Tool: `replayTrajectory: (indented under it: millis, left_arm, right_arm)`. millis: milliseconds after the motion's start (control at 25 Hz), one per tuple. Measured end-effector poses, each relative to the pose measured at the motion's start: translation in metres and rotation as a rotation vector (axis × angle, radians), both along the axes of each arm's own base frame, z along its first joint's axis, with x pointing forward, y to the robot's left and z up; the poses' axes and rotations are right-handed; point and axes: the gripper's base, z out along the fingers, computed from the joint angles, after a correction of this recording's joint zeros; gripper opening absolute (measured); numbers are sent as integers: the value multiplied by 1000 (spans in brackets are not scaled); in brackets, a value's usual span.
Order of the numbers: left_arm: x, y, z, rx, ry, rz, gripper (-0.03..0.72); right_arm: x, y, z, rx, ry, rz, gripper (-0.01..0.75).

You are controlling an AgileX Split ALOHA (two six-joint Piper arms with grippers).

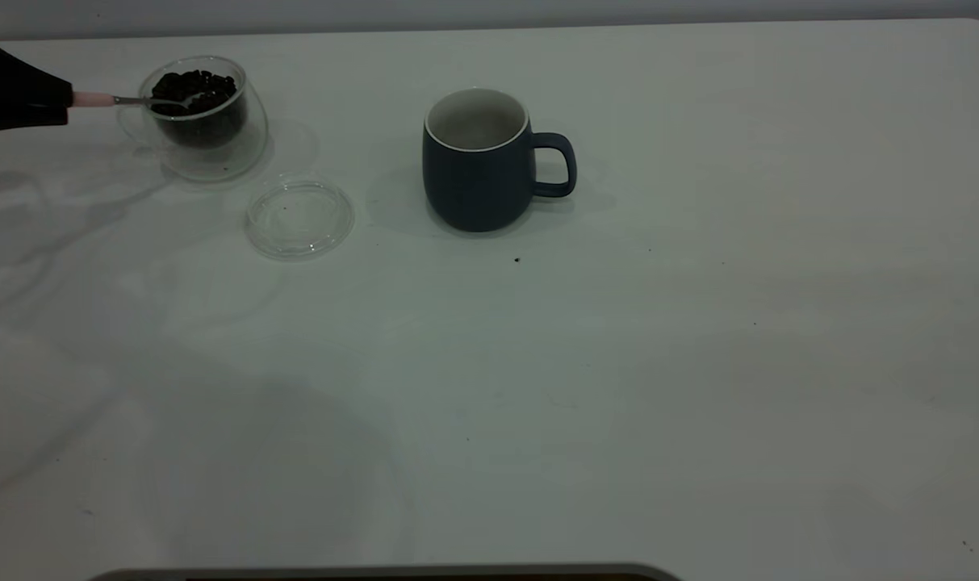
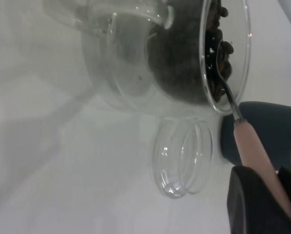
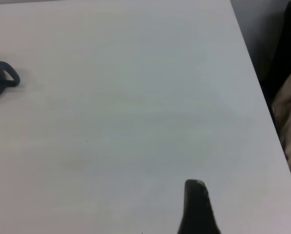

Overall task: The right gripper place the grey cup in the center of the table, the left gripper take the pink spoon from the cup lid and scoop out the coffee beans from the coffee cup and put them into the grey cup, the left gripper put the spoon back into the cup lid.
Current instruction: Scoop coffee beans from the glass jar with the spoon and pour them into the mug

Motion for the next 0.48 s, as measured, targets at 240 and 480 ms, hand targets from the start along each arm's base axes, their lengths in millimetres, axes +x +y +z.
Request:
replayTrajectory:
  millis: [240,480]
  left_arm:
    - [-4,9,1,-19,-1,13,135]
    - [-9,17,7,-91,-11,14,135]
  right_arm:
    - [0,0,0,0,0,0,565]
    - [0,0,0,0,0,0,565]
